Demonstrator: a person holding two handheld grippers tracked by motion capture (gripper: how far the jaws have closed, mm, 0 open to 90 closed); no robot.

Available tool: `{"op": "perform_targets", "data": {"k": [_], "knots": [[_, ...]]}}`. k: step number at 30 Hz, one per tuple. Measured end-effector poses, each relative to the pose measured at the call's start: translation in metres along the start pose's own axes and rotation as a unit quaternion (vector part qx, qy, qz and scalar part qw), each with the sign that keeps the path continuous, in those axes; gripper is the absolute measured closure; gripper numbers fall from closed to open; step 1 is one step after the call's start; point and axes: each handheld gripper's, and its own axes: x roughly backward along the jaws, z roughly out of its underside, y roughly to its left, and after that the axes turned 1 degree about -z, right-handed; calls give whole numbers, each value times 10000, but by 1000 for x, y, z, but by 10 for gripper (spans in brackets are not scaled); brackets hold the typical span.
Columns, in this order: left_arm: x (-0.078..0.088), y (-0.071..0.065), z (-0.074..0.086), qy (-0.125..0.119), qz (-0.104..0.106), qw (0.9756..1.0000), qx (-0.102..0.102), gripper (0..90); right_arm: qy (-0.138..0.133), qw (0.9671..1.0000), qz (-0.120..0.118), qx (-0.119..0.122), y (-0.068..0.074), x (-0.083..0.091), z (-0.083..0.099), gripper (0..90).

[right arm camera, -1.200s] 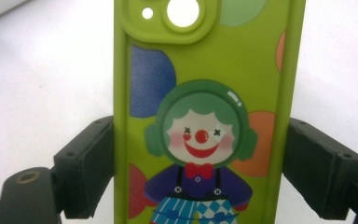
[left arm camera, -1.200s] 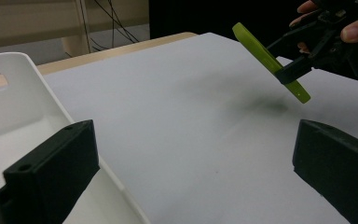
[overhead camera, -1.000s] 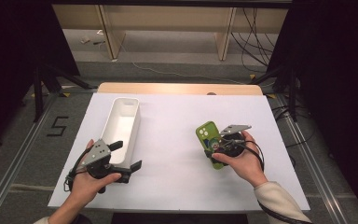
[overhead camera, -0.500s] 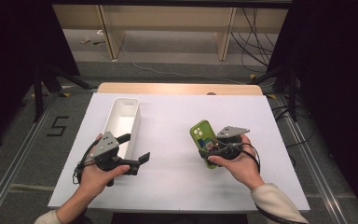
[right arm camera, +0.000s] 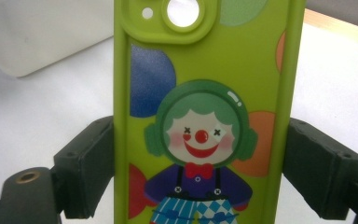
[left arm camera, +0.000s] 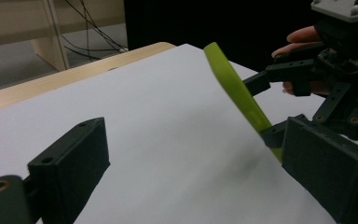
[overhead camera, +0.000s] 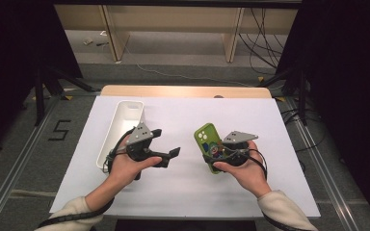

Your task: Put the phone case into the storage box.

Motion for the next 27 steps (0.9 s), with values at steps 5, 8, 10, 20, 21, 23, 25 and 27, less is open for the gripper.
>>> {"op": "perform_targets", "data": {"k": [5,8,10,20,21,23,25,27], "knots": [[-17,-7,-10,-13,58,10000,-15,93,-35,10000,-2,7,1,-1,0,170],[-27,-11,-14,-7,95,10000,-7,114,-73,10000,-9,-3,2,0,-1,170],[-33,-13,-16,8,82,10000,9,132,-90,10000,-15,-8,2,0,-1,170],[-56,-16,-15,110,220,9993,272,182,-167,9999,-40,-13,5,-1,-3,170],[-57,-16,-15,124,225,9993,277,194,-170,9998,-35,-13,5,-1,-3,170],[-61,-17,-15,130,244,9991,312,231,-187,9998,-38,-15,5,-2,-3,170],[-62,-18,-15,143,247,9991,312,244,-182,9998,-35,-26,6,-2,-3,170],[-67,-21,-14,182,227,9990,334,301,-193,9998,-33,-12,6,-2,-3,170]]}}
